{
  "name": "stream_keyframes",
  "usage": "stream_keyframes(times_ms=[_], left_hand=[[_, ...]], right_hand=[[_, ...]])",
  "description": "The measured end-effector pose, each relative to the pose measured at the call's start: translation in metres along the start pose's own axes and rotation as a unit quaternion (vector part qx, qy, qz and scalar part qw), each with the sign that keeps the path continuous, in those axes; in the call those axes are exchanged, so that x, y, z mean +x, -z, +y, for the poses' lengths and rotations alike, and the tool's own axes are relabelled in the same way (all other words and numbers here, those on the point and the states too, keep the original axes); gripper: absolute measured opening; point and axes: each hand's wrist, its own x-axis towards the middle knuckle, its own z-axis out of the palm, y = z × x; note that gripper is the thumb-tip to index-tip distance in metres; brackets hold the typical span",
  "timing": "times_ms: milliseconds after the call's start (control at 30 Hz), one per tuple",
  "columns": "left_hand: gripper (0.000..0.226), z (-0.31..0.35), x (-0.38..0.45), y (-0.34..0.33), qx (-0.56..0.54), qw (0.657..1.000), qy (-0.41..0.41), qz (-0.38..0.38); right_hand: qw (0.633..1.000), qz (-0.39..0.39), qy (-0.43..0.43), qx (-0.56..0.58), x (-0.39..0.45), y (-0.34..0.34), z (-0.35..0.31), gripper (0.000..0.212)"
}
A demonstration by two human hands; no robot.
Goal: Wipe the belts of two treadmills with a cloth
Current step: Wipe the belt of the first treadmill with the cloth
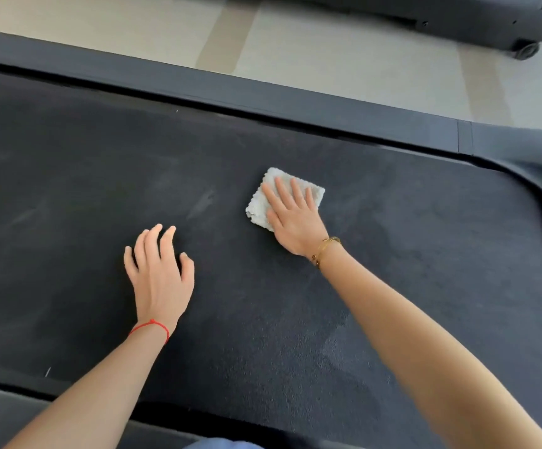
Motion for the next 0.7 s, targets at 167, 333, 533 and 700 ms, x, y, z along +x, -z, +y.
stream_keyframes(times_ms=[167, 333, 533, 700], left_hand=[[0.049, -0.015, -0.002, 0.001, 0.004, 0.999, 0.046, -0.003], [0.049, -0.014, -0.003, -0.005, -0.013, 0.998, 0.068, 0.001], [0.052, -0.014, -0.001, -0.004, -0.013, 0.997, 0.077, 0.014], [0.049, -0.017, -0.001, -0.006, 0.001, 0.998, 0.066, 0.007]], right_hand=[[0.981, -0.039, 0.187, -0.037, -0.023, -0.033, -0.088, 0.055], [0.975, -0.037, 0.190, -0.110, 0.024, -0.017, -0.065, 0.054], [0.995, -0.046, 0.065, -0.054, 0.087, -0.006, -0.090, 0.054], [0.972, -0.031, 0.217, -0.079, 0.026, -0.030, -0.110, 0.054]])
